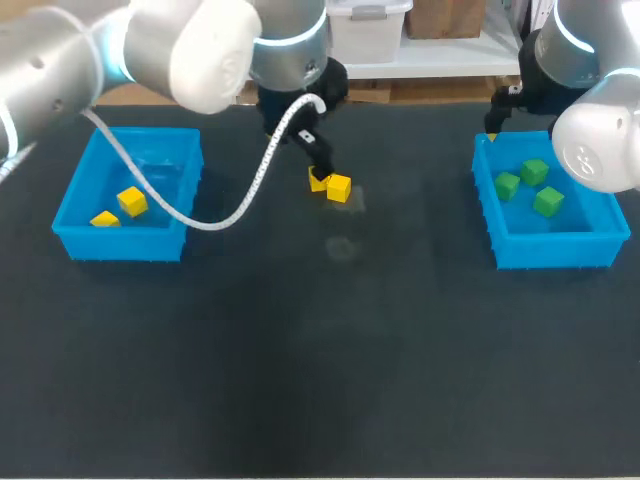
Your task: Put the green cubes in the right bin and the yellow cubes in the left bin.
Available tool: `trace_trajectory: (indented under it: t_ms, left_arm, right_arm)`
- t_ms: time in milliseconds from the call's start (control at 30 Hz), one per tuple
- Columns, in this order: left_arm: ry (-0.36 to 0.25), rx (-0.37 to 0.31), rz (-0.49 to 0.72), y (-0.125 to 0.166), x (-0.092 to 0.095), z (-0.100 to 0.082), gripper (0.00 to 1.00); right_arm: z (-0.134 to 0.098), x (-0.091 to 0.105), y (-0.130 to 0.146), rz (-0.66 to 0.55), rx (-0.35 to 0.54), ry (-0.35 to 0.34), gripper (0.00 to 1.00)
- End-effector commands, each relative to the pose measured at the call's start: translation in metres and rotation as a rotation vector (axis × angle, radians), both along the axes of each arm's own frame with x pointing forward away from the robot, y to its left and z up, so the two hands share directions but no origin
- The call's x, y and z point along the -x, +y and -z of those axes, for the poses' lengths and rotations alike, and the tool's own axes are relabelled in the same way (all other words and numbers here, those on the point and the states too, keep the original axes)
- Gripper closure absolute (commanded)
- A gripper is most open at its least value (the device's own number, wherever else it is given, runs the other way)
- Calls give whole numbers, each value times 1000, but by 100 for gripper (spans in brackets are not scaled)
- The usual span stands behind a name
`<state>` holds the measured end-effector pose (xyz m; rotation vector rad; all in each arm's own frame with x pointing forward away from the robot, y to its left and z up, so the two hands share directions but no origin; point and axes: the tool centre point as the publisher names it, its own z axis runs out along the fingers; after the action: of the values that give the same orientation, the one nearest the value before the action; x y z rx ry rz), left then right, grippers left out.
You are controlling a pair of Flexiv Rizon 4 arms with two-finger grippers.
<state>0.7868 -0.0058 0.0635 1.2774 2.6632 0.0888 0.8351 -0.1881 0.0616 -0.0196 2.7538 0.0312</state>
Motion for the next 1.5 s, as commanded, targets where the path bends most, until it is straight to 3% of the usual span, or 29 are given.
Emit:
trace_trajectory:
  t_ms: [33,300,467,1100,1500]
  left_arm:
    - [66,-60,33,-12,-16,0,0]
    - [99,-56,202,-18,-26,10,0]
    - [136,-67,276,-12,-29,26,0]
    - [203,-70,330,-13,-45,62,0]
    - [165,-92,363,-19,-58,75,0]
  right_arm:
    - [0,2,0,2,1,-4,0]
    - [0,2,0,2,1,-4,0]
    - [0,2,0,2,1,-4,0]
    - [0,2,0,2,1,-4,0]
    - [0,2,0,2,1,-4,0]
